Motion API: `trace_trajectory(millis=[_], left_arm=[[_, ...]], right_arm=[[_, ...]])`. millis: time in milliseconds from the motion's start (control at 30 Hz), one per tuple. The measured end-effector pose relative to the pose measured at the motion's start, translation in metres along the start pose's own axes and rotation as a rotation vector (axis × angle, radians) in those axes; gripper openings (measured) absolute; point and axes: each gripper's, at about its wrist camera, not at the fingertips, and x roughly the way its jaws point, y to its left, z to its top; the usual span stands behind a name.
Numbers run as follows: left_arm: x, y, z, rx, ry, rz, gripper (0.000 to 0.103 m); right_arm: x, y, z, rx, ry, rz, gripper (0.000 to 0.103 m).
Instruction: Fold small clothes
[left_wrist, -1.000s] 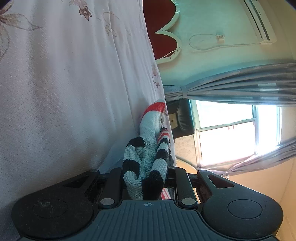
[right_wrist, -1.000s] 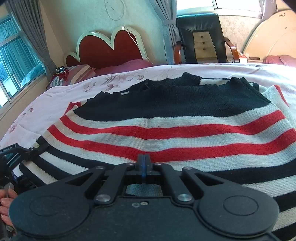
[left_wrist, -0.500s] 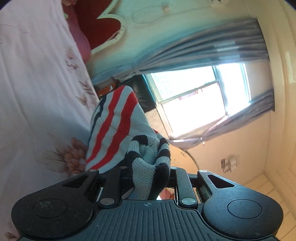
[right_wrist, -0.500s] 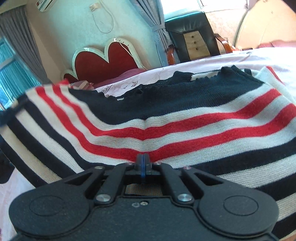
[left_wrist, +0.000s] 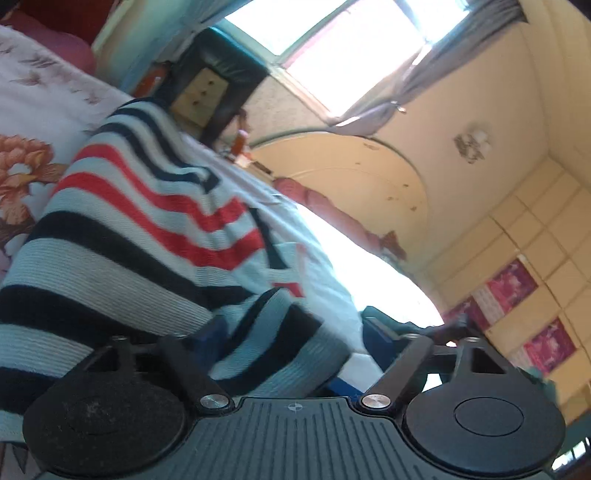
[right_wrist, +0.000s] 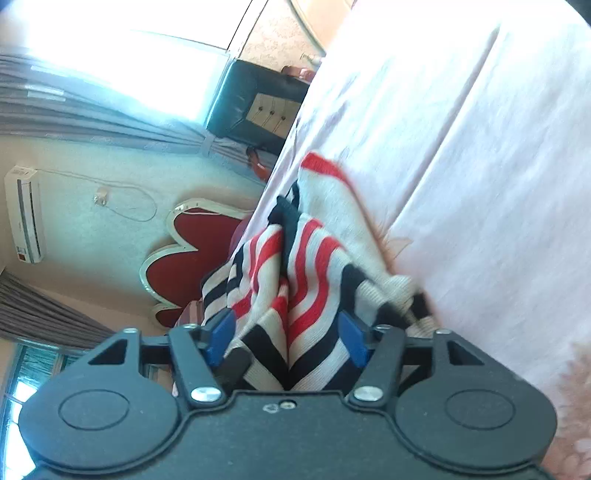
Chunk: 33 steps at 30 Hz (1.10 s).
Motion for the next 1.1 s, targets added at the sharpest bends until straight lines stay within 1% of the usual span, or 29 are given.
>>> trace_trajectory(millis=[33, 67, 100, 133, 167, 200, 233, 267, 333, 367, 400, 467, 533, 567, 600, 633, 667, 733, 767, 833, 867, 900, 967, 1000, 1067, 1100], left_arm=[[-0.015, -0.007, 0.003, 0.03, -0.007, -0.018, 0.084], [-0.032, -0.009, 0.007, 0.04, -0.031, -0.041, 0.084], [-0.05, -0.004, 0.013, 0.027, -0.064, -0.048, 0.083], [-0.066, 0.004, 0.018, 0.011, -0.098, -0.031, 0.083], [-0.085, 0.018, 0.031, 0.005, -0.144, 0.026, 0.083], [-0.098, 0.032, 0.038, 0.016, -0.177, 0.1, 0.083], [-0.105, 0.046, 0.045, 0.022, -0.178, 0.18, 0.083], [-0.106, 0.067, 0.054, 0.015, -0.152, 0.26, 0.083], [-0.105, 0.091, 0.055, 0.005, -0.09, 0.348, 0.081], [-0.097, 0.103, 0.052, 0.011, -0.03, 0.375, 0.081], [-0.093, 0.108, 0.047, 0.017, 0.005, 0.378, 0.081], [-0.089, 0.107, 0.032, 0.0, -0.008, 0.361, 0.081], [-0.091, 0.104, 0.026, -0.01, -0.017, 0.359, 0.081], [-0.087, 0.101, 0.023, -0.016, -0.018, 0.358, 0.081], [-0.087, 0.1, 0.022, -0.016, -0.013, 0.347, 0.081], [-0.087, 0.098, 0.022, -0.008, -0.006, 0.336, 0.081], [-0.072, 0.096, 0.027, 0.009, 0.002, 0.331, 0.081], [-0.067, 0.091, 0.031, 0.052, 0.027, 0.317, 0.081], [-0.065, 0.09, 0.033, 0.068, 0.037, 0.317, 0.081], [-0.066, 0.088, 0.039, 0.086, 0.037, 0.326, 0.081], [-0.068, 0.089, 0.043, 0.093, 0.022, 0.336, 0.081], [-0.07, 0.091, 0.047, 0.089, 0.009, 0.341, 0.081], [-0.068, 0.099, 0.056, 0.06, 0.003, 0.346, 0.081], [-0.065, 0.101, 0.059, 0.057, 0.004, 0.354, 0.081], [-0.056, 0.105, 0.063, 0.072, 0.025, 0.364, 0.081], [-0.051, 0.106, 0.063, 0.072, 0.038, 0.364, 0.081]], right_arm=[[-0.004, 0.001, 0.002, -0.005, -0.003, 0.008, 0.075], [-0.006, 0.002, 0.004, 0.002, 0.01, 0.023, 0.075], [-0.007, 0.004, 0.005, 0.004, 0.02, 0.029, 0.075], [-0.008, 0.008, 0.004, -0.007, 0.031, 0.034, 0.075], [-0.006, 0.014, 0.002, -0.028, 0.051, 0.039, 0.075], [-0.004, 0.018, 0.0, -0.043, 0.071, 0.04, 0.075], [0.0, 0.024, -0.003, -0.056, 0.095, 0.04, 0.075], [0.004, 0.027, -0.004, -0.065, 0.113, 0.038, 0.075], [0.012, 0.036, -0.008, -0.083, 0.137, 0.024, 0.075], [0.02, 0.042, -0.008, -0.096, 0.152, 0.013, 0.075], [0.026, 0.047, -0.007, -0.111, 0.169, -0.007, 0.075], [0.04, 0.057, -0.006, -0.143, 0.207, -0.06, 0.075], [0.052, 0.067, -0.006, -0.191, 0.236, -0.111, 0.075], [0.054, 0.071, -0.008, -0.231, 0.248, -0.135, 0.065], [0.055, 0.074, -0.011, -0.284, 0.25, -0.164, 0.034], [0.057, 0.074, -0.015, -0.34, 0.259, -0.202, 0.028], [0.058, 0.072, -0.016, -0.371, 0.268, -0.238, 0.027], [0.047, 0.058, -0.018, -0.396, 0.272, -0.253, 0.025], [0.038, 0.048, -0.018, -0.398, 0.272, -0.247, 0.022], [0.029, 0.038, -0.016, -0.351, 0.277, -0.209, 0.024], [0.026, 0.039, -0.014, -0.338, 0.274, -0.196, 0.033], [0.025, 0.043, -0.013, -0.341, 0.26, -0.186, 0.049], [0.028, 0.052, -0.011, -0.357, 0.235, -0.19, 0.066], [0.036, 0.056, -0.009, -0.358, 0.244, -0.196, 0.069], [0.053, 0.061, -0.008, -0.361, 0.289, -0.21, 0.068], [0.061, 0.065, -0.01, -0.382, 0.309, -0.222, 0.06]])
